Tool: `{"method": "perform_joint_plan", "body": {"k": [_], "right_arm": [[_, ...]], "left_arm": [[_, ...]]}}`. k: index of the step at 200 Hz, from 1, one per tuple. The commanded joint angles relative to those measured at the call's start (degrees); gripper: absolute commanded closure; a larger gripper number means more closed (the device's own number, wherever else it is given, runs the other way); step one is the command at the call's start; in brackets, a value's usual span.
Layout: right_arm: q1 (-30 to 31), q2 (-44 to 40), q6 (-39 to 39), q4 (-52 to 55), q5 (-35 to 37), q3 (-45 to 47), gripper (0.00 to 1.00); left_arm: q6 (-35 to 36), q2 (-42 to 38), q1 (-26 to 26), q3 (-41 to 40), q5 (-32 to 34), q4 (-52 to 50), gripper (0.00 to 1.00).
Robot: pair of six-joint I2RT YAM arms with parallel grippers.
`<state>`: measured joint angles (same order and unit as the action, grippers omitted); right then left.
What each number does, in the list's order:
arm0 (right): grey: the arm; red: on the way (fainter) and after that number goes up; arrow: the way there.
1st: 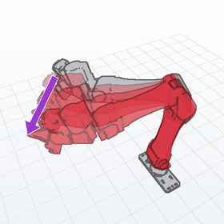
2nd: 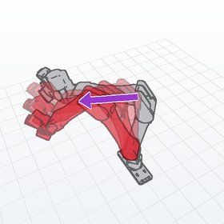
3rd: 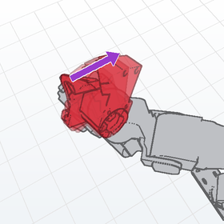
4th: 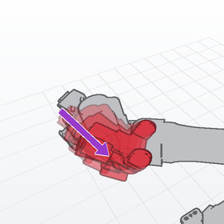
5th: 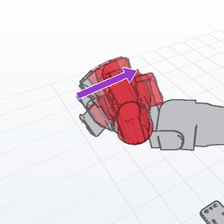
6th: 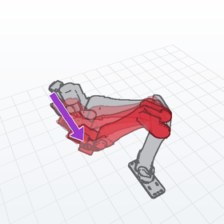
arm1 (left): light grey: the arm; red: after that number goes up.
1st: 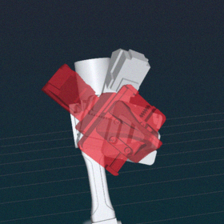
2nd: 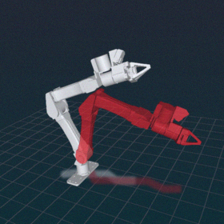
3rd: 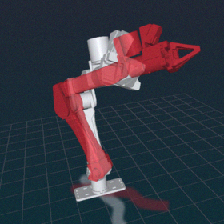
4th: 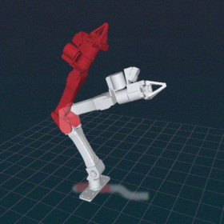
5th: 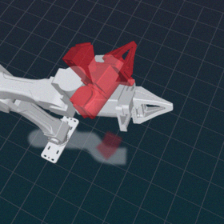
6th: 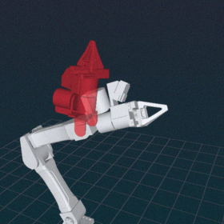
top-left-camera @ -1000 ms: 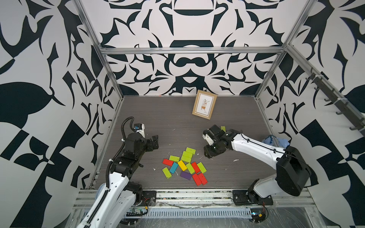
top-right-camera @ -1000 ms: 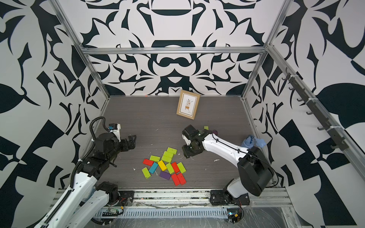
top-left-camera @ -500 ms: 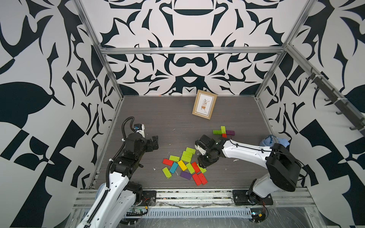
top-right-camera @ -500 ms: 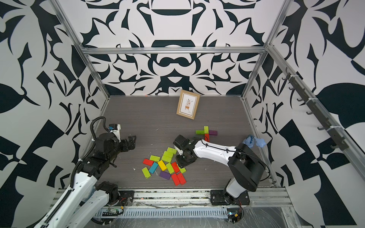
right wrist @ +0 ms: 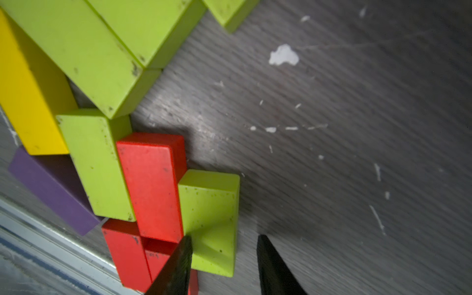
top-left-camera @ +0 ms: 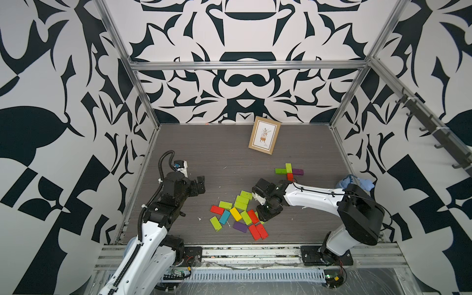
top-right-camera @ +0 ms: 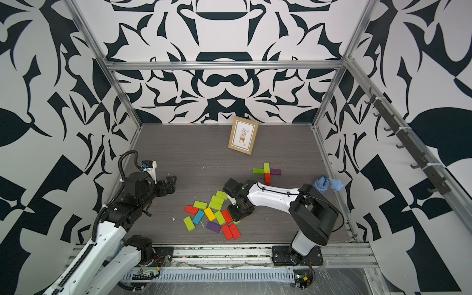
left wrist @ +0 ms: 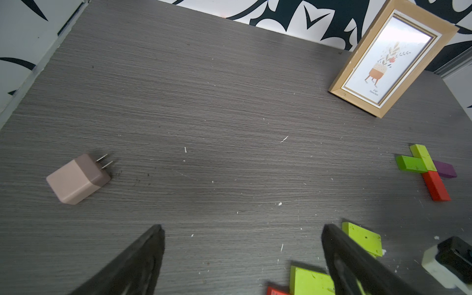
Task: Assemble the letter t with building blocks
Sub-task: Adjust the building block at the center of the board.
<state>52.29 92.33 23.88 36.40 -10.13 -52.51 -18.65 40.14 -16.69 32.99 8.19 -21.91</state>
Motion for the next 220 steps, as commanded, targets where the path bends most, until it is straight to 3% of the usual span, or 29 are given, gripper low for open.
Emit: {"method": "perform_joint_plan", "body": {"k": [1, 86, 155, 183, 220], "right_arm": [[0.73, 0.91, -0.30, 2.05, 0.72, -0.98, 0.56], [0.63, 3.80, 2.75, 4.88, 9.09, -4.02, 0.60], [-0.26, 3.55, 4.20, 5.87, 12.78, -5.08, 0.55], [-0.65, 3.55, 4.22, 5.87, 12.75, -5.92, 0.50], [-0.68, 3.23, 3.16, 3.94, 8.66, -6.05, 0.50]], "left_arm": [[-0.52, -0.01, -0.01, 1.02, 0.49, 0.36, 0.00], [-0.47, -0.06, -0.01, 1.02, 0.54, 0.26, 0.00], [-0.49, -0.11, -0.01, 0.93, 0.47, 0.30, 0.00], [-0.48, -0.27, -0.01, 0.91, 0.45, 0.27, 0.00], [-0.43, -0.40, -0.01, 0.80, 0.43, 0.38, 0.00]]}}
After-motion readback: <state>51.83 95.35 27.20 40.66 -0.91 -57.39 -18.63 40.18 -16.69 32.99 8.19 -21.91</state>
